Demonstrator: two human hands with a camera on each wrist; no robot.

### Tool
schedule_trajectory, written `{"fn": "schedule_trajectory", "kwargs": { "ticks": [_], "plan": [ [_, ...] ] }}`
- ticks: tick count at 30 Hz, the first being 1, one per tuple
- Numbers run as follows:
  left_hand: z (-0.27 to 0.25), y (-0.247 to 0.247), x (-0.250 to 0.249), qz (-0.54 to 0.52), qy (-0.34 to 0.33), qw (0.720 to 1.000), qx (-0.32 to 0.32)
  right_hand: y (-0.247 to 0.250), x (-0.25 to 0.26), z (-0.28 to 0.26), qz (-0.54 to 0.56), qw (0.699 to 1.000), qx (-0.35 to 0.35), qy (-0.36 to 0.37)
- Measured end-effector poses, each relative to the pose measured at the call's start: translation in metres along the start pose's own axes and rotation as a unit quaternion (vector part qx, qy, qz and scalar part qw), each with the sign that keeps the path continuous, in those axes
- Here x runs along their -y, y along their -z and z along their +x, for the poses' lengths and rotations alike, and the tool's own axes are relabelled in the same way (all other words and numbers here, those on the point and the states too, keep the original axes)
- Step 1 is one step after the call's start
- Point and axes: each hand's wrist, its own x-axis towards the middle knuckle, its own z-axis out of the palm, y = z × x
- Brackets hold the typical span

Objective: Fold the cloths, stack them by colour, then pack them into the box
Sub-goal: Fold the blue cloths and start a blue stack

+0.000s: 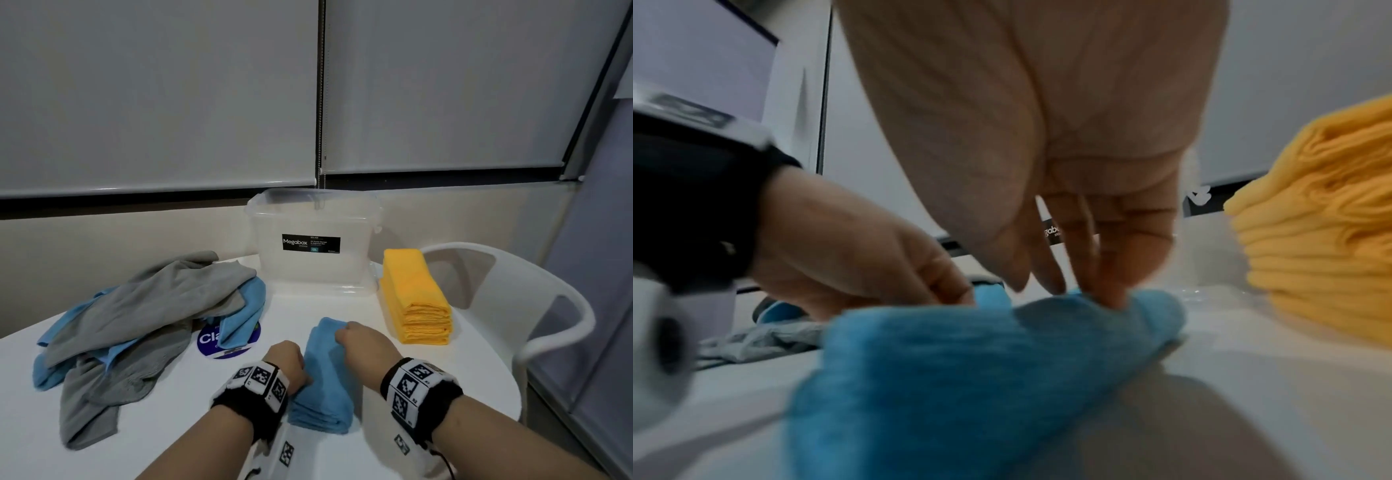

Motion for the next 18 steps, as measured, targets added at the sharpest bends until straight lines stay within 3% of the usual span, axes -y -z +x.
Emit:
{"fn": "schedule_trajectory", "kwargs": {
  "ticks": [4,8,15,18],
  "plan": [
    [0.027,-0.008,-0.026,-0.079,0.019,0.997,-0.017,-0.013,-0.003,0.004,0.004,0.997,0.059,-0.057],
    [0.051,-0.017,-0.046,-0.192,0.013,0.981,-0.026,-0.018,-0.020,0.017,-0.004,0.994,0.051,-0.099],
    [0.074,-0.035,-0.054,-0.321,-0.053,0.946,0.008,-0.014,-0.045,0.034,-0.041,0.993,0.036,-0.102],
    [0.078,-0.040,-0.060,-0.322,-0.057,0.945,-0.024,-0.013,-0.041,0.033,-0.050,0.995,0.006,-0.087]
  ]
}}
